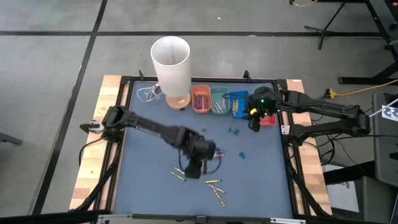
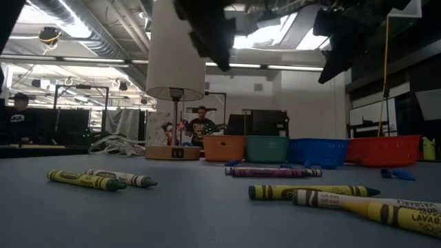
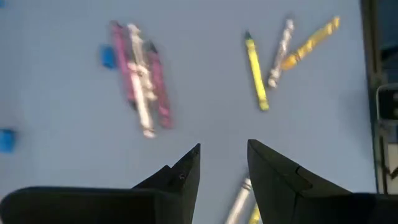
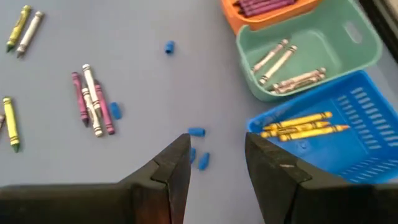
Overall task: Sort crayons
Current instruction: Put the gray crayon into the green bin, then put the purple crayon into the light orange bin
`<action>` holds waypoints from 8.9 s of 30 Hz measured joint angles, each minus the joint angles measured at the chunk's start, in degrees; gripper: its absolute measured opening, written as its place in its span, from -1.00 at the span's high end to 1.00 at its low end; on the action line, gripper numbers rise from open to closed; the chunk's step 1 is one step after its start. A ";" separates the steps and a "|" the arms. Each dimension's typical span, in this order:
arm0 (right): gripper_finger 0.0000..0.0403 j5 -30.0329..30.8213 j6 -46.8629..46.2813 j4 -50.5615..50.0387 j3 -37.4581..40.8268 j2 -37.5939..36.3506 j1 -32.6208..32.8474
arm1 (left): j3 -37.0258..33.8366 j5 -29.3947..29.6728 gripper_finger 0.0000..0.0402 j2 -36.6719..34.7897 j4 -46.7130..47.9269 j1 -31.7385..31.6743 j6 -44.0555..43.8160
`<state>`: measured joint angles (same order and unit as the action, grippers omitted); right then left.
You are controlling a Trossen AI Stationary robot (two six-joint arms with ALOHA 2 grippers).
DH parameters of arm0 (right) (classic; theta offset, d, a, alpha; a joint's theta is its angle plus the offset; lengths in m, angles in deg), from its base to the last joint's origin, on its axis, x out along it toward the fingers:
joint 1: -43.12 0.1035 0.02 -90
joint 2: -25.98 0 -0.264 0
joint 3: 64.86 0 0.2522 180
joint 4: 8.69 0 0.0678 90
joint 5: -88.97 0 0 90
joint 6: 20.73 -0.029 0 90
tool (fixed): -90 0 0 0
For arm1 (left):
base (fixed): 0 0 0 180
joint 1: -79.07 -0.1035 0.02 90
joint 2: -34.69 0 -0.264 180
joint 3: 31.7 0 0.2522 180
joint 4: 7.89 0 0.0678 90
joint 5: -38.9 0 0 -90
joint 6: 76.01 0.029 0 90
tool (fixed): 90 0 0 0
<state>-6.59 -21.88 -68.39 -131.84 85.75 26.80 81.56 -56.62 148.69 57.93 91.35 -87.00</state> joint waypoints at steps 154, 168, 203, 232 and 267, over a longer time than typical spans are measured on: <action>0.25 -9.10 -0.13 7.47 7.64 0.33 4.74 | -14.95 17.92 0.51 6.69 -52.96 -22.16 -7.89; 0.25 -10.58 -3.52 24.89 20.18 0.33 4.74 | -14.97 17.77 0.51 6.69 -45.82 -8.83 -6.84; 0.25 -4.41 -6.09 53.60 26.17 8.02 16.49 | -16.55 20.93 0.51 7.60 -27.39 4.30 -14.68; 0.25 -2.37 -6.08 53.58 26.17 8.02 18.56 | -18.73 20.07 0.98 7.91 -28.81 4.44 -17.43; 0.25 14.23 -1.46 53.40 26.17 1.23 18.53 | -10.36 36.12 0.96 7.94 -27.67 -3.64 -50.29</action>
<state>7.64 -23.34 -14.99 -105.67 86.98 45.34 71.20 -20.50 156.62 30.25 87.71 -137.28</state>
